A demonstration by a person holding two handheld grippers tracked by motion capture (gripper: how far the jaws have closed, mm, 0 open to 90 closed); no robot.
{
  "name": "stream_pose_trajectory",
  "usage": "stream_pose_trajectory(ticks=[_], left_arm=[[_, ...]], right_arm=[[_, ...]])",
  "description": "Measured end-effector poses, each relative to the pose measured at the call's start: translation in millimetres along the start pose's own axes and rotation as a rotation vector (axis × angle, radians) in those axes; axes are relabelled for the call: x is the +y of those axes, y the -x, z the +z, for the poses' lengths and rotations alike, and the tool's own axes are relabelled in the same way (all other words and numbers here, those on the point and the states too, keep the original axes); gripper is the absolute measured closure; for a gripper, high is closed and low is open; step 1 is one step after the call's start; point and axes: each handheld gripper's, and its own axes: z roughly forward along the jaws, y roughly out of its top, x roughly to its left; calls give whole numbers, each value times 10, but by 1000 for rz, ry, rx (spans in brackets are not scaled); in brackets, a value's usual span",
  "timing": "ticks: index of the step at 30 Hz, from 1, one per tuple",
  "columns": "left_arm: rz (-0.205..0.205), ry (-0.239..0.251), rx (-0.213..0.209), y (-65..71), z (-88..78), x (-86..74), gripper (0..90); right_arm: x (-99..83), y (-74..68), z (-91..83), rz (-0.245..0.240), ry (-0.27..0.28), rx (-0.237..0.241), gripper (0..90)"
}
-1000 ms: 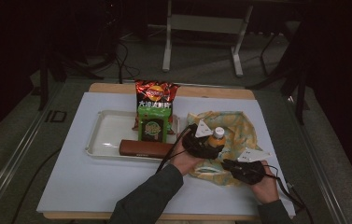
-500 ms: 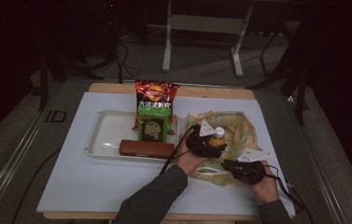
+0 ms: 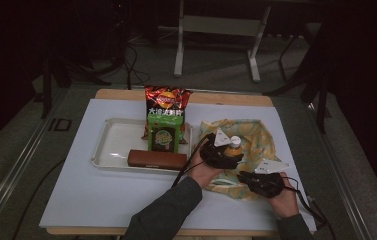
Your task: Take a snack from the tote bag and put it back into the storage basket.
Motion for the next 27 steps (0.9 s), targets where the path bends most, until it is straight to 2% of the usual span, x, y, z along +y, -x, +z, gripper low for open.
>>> stream_pose_trajectory(ticks=[11,19,27], left_arm=[[46,-22,-59,-62,-24,16,295],[54,-12,-76,-69,-49,42,297],[69,15,-79,-61,-166,188,297]], right_arm=[[-8,7,-2,0,0,1,782],[-12,10,-5,2,1,2,783],[-14,9,-8,3,2,1,783]])
